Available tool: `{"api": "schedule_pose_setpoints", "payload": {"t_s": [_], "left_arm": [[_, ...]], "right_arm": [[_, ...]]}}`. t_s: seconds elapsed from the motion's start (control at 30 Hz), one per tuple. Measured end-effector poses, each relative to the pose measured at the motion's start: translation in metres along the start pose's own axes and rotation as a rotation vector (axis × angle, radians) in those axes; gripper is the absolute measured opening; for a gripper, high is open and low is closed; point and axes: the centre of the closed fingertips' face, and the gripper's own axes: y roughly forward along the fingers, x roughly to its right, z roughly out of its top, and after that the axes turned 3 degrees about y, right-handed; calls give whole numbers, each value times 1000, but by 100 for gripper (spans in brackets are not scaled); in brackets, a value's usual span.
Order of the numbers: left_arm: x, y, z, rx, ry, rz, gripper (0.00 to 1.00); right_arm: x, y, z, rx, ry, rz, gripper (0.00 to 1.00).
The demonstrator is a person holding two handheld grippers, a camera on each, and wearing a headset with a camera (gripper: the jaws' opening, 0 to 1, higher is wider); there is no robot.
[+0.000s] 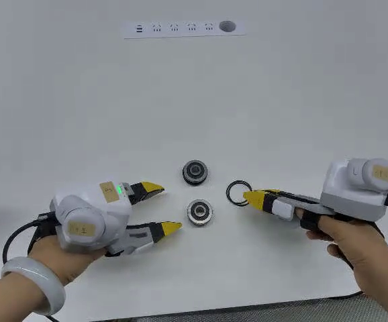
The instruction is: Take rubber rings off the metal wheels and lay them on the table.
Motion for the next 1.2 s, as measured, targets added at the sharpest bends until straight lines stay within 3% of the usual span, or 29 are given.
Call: {"api": "schedule_pose_setpoints", "payload": {"t_s": [0.3, 0.5, 0.67, 1.2], "left_arm": [[-9, 0, 7, 11, -6, 15, 41], [-19, 4, 19, 29, -8, 29, 41], [-26, 11, 30, 41, 8, 31, 41], [-33, 31, 47, 46, 42, 18, 35]], "right_arm": [[-8, 0, 1, -1, -101, 16, 50], [-18, 2, 1, 0, -141, 38, 52], [-18, 4, 1, -5, -150, 47, 52], [-21, 4, 3, 0, -149, 58, 49]]}}
